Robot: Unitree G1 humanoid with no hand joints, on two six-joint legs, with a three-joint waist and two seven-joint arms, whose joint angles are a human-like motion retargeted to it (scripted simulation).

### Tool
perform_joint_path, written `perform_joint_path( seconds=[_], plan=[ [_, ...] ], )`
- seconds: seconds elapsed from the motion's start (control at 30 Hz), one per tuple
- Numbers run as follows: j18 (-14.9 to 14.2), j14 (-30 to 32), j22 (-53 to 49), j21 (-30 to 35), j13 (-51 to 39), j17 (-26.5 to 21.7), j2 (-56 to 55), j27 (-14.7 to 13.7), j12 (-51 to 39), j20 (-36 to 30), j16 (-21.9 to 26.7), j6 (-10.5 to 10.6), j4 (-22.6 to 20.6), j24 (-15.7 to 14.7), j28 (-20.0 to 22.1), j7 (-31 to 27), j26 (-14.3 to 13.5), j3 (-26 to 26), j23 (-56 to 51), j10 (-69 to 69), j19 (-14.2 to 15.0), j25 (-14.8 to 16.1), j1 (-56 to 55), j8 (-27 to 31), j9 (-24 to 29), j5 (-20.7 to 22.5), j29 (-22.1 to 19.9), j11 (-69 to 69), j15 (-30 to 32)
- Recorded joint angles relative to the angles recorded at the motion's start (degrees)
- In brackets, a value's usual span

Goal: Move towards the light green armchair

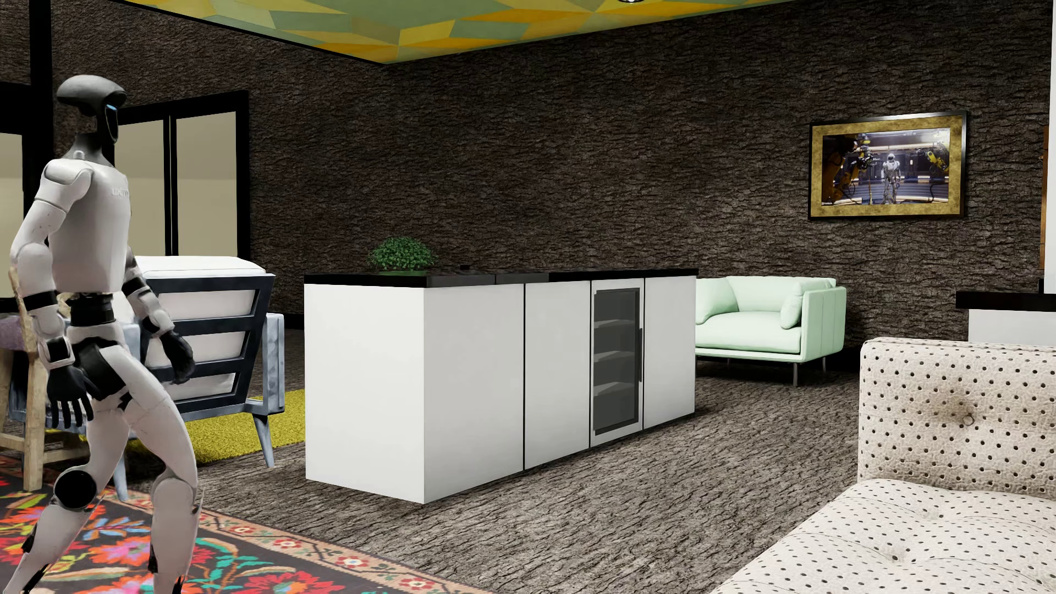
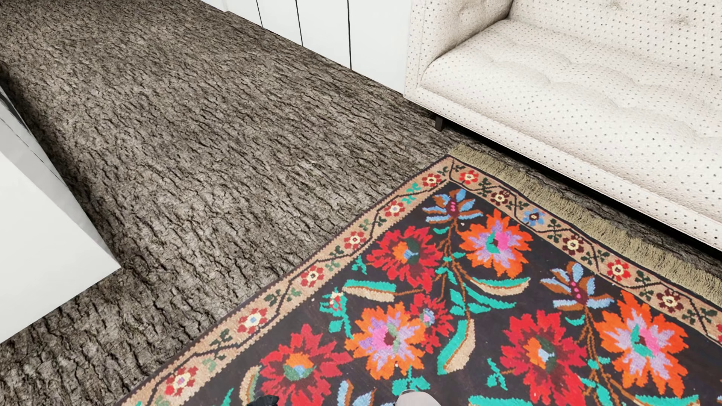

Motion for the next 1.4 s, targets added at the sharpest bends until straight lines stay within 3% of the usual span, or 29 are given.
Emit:
perform_joint_path(
  seconds=[0.07, 0.1, 0.13, 0.17, 0.2, 0.23, 0.27, 0.3, 0.37, 0.4, 0.43, 0.5, 0.53, 0.6, 0.63, 0.67, 0.73, 0.8, 0.9, 1.0, 1.03, 1.07, 1.1, 1.13, 1.17, 1.2, 1.3, 1.33, 1.4],
  plan=[
    [0.0, 0.36, -1.44, 0.43, 0.17, 0.16, -2.1, 0.0, -2.13, 2.01, 0.76, 0.28, 0.55, 0.0, 0.0, 0.0, 0.0, -1.62, 1.82, 0.21, 0.0, 0.0, 3.33, 0.0, -1.48, -0.47, 0.0, -8.24, 1.12],
    [0.0, 3.0, -2.72, -0.39, 0.6, 0.25, -2.97, 0.0, -1.65, 2.25, 0.82, 1.23, 2.23, 0.0, 0.0, 0.0, 0.0, -2.73, 2.24, 2.05, 0.0, 0.0, 5.77, 0.0, -0.94, 0.82, 0.0, -4.08, -1.6],
    [0.0, 7.58, -3.4, 1.42, 0.75, 0.01, -1.78, 0.0, 0.16, 3.6, 0.42, 1.56, 3.62, 0.0, 0.0, 0.0, 0.0, -3.88, 3.92, 5.28, 0.0, 0.0, 7.99, 0.0, -1.25, 1.89, 0.0, 0.04, 0.6],
    [0.0, 16.5, -1.92, 0.91, 1.03, 0.33, -3.79, 0.0, 1.81, 5.36, -1.33, 2.74, 5.14, 0.0, 0.0, 0.0, 0.0, -4.24, 5.44, 13.17, 0.0, 0.0, 5.1, 0.0, -3.06, 2.66, 0.0, 5.02, 2.88],
    [0.0, 26.12, 0.45, 0.23, 1.33, 0.78, -1.34, 0.0, 3.74, 5.73, -2.94, 4.03, 7.55, 0.0, 0.0, 0.0, 0.0, -3.8, 7.31, 25.05, 0.0, 0.0, 2.19, 0.0, -2.37, 5.24, 0.0, 9.7, 0.41],
    [0.0, 28.55, 1.54, -1.23, 0.99, 1.18, 1.57, 0.0, 4.64, 3.26, -3.3, 3.74, 7.41, 0.0, 0.0, 0.0, 0.0, -1.98, 7.54, 40.16, 0.0, 0.0, -4.26, 0.0, -1.89, 6.44, 0.0, 10.32, -2.62],
    [0.0, 26.56, 2.4, 0.13, 0.24, 1.13, 7.31, 0.0, 4.9, 1.55, -3.79, 4.69, 8.81, 0.0, 0.0, 0.0, 0.0, -0.23, 7.29, 53.14, 0.0, 0.0, -11.48, 0.0, -0.61, 7.81, 0.0, 8.3, -4.71],
    [0.0, 26.75, 3.3, 1.03, -0.56, 0.75, 12.14, 0.0, 5.08, -2.07, -4.04, 3.74, 7.82, 0.0, 0.0, 0.0, 0.0, 3.19, 6.31, 57.34, 0.0, 0.0, -18.45, 0.0, -0.4, 7.06, 0.0, 5.66, -5.36],
    [0.0, 33.29, 6.07, 2.17, -2.56, -0.18, 21.94, 0.0, 7.58, -4.01, -4.39, 1.37, 5.88, 0.0, 0.0, 0.0, 0.0, 10.45, 2.56, 44.06, 0.0, 0.0, -27.64, 0.0, 1.11, 6.16, 0.0, -0.52, -6.17],
    [0.0, 40.55, 7.69, 0.77, -3.96, -0.34, 25.58, 0.0, 8.8, -3.86, -4.37, 1.11, 5.54, 0.0, 0.0, 0.0, 0.0, 12.74, 0.91, 31.08, 0.0, 0.0, -31.36, 0.0, 1.2, 6.17, 0.0, -2.88, -6.58],
    [0.0, 41.95, 8.14, -0.26, -4.63, -1.04, 29.46, 0.0, 10.08, -4.03, -3.87, 0.68, 5.52, 0.0, 0.0, 0.0, 0.0, 14.39, -2.72, 17.84, 0.0, 0.0, -33.47, 0.0, 1.0, 6.26, 0.0, -5.15, -7.23],
    [0.0, 14.54, 9.65, -3.72, -6.07, -2.28, 34.61, 0.0, 11.76, -5.86, -3.28, 0.12, 4.88, 0.0, 0.0, 0.0, 0.0, 16.67, -7.48, 4.06, 0.0, 0.0, -35.66, 0.0, 0.0, 5.34, 0.0, -6.03, -9.95],
    [0.0, 13.24, 8.44, -5.12, -6.01, -2.66, 36.66, 0.0, 12.81, -7.7, -2.23, -0.37, 4.56, 0.0, 0.0, 0.0, 0.0, 17.49, -8.37, 3.65, 0.0, 0.0, -37.17, 0.0, -0.17, 5.18, 0.0, -5.36, -10.82],
    [0.0, 28.64, 8.57, -9.01, -3.71, -2.21, 39.53, 0.0, 15.1, -7.65, -1.79, -1.64, 2.26, 0.0, 0.0, 0.0, 0.0, 18.05, -8.77, 8.64, 0.0, 0.0, -37.52, 0.0, -0.85, 4.06, 0.0, 0.33, -4.32],
    [0.0, 33.17, 9.32, -8.77, -2.97, -1.5, 34.88, 0.0, 15.61, -8.06, -1.94, -3.02, -0.39, 0.0, 0.0, 0.0, 0.0, 17.09, -6.46, 11.6, 0.0, 0.0, -37.05, 0.0, -1.65, 1.45, 0.0, 12.4, 5.69],
    [0.0, 32.37, 10.46, -7.83, -2.2, -1.34, 28.93, 0.0, 15.36, -8.71, -2.02, -3.14, -1.97, 0.0, 0.0, 0.0, 0.0, 14.8, -4.08, 14.34, 0.0, 0.0, -34.71, 0.0, -1.69, 0.86, 0.0, 26.65, 10.11],
    [0.0, 24.53, 8.77, -4.98, -2.4, -0.68, 17.13, 0.0, 14.08, -8.27, -1.5, -4.66, -3.4, 0.0, 0.0, 0.0, 0.0, 11.86, -1.11, 10.98, 0.0, 0.0, -23.51, 0.0, 0.91, -0.41, 0.0, 40.64, -3.29],
    [0.0, 17.49, 8.98, -1.69, -1.06, -0.54, 9.92, 0.0, 10.69, -8.2, -0.94, -2.92, -2.25, 0.0, 0.0, 0.0, 0.0, 5.02, 0.54, 7.82, 0.0, 0.0, -13.73, 0.0, 1.78, 0.95, 0.0, 28.37, -7.78],
    [0.0, 4.99, 4.62, -3.85, 2.49, -1.5, 1.99, 0.0, 6.5, -2.46, -0.36, 0.08, -0.46, 0.0, 0.0, 0.0, 0.0, -0.76, 0.25, 2.1, 0.0, 0.0, -3.49, 0.0, 0.04, 1.57, 0.0, -3.29, -2.93],
    [0.0, -0.23, 1.2, -4.0, 5.07, -2.63, -2.61, 0.0, 5.38, 0.2, 0.29, 3.02, 1.16, 0.0, 0.0, 0.0, 0.0, -6.23, 1.57, 5.22, 0.0, 0.0, 4.29, 0.0, -1.23, -0.57, 0.0, -1.02, 1.92],
    [0.0, 6.51, -1.25, -7.29, 5.88, -1.97, -4.98, 0.0, 5.24, 5.59, 0.18, 5.04, 2.7, 0.0, 0.0, 0.0, 0.0, -7.36, 2.21, 12.66, 0.0, 0.0, 3.24, 0.0, -1.71, 1.06, 0.0, 6.11, 4.5],
    [0.0, 20.21, 2.09, -4.85, 4.95, -2.33, -2.66, 0.0, 5.84, 1.92, -1.68, 7.07, 3.63, 0.0, 0.0, 0.0, 0.0, -7.91, 4.93, 24.92, 0.0, 0.0, 0.58, 0.0, -1.11, 1.72, 0.0, 10.43, 2.7],
    [0.0, 30.01, 2.76, -4.5, 4.08, -1.84, -0.76, 0.0, 5.73, 0.73, -2.12, 7.21, 3.88, 0.0, 0.0, 0.0, 0.0, -5.75, 6.62, 37.52, 0.0, 0.0, -4.52, 0.0, -0.64, 1.91, 0.0, 12.83, -0.36],
    [0.0, 33.78, 3.32, -4.18, 3.3, -1.05, 2.62, 0.0, 5.33, -1.97, -2.61, 7.59, 5.28, 0.0, 0.0, 0.0, 0.0, -3.15, 7.44, 45.74, 0.0, 0.0, -10.42, 0.0, -0.13, 2.09, 0.0, 12.57, -2.47],
    [0.0, 34.2, 3.23, -3.82, 2.97, -0.14, 7.62, 0.0, 6.03, -3.62, -2.88, 6.02, 4.56, 0.0, 0.0, 0.0, 0.0, -0.64, 7.0, 48.41, 0.0, 0.0, -16.06, 0.0, 0.33, 0.26, 0.0, 10.48, -3.11],
    [0.0, 33.53, 7.62, -3.55, 2.65, 0.27, 12.93, 0.0, 5.88, -3.2, -4.8, 5.74, 5.1, 0.0, 0.0, 0.0, 0.0, 1.92, 5.97, 47.38, 0.0, 0.0, -22.87, 0.0, 0.53, -0.32, 0.0, 7.45, -4.08],
    [0.0, 38.06, 7.2, -2.05, 3.54, -0.42, 28.18, 0.0, 10.95, -5.25, -4.18, 1.92, 5.14, 0.0, 0.0, 0.0, 0.0, 12.31, -3.04, 26.61, 0.0, 0.0, -37.86, 0.0, 0.0, -2.82, 0.0, -1.31, -10.13],
    [0.0, 34.89, 7.07, -2.86, 3.29, -1.26, 32.53, 0.0, 12.39, -4.6, -3.51, 1.92, 5.88, 0.0, 0.0, 0.0, 0.0, 15.45, -6.06, 18.55, 0.0, 0.0, -41.86, 0.0, -0.13, -2.79, 0.0, -2.93, -11.81],
    [0.0, 15.26, 9.11, -1.76, 1.0, -3.75, 38.55, 0.0, 15.25, -4.71, -2.72, 1.95, 9.12, 0.0, 0.0, 0.0, 0.0, 22.75, -8.59, 6.56, 0.0, 0.0, -47.0, 0.0, -0.87, -2.51, 0.0, -3.93, -14.49]
  ],
)
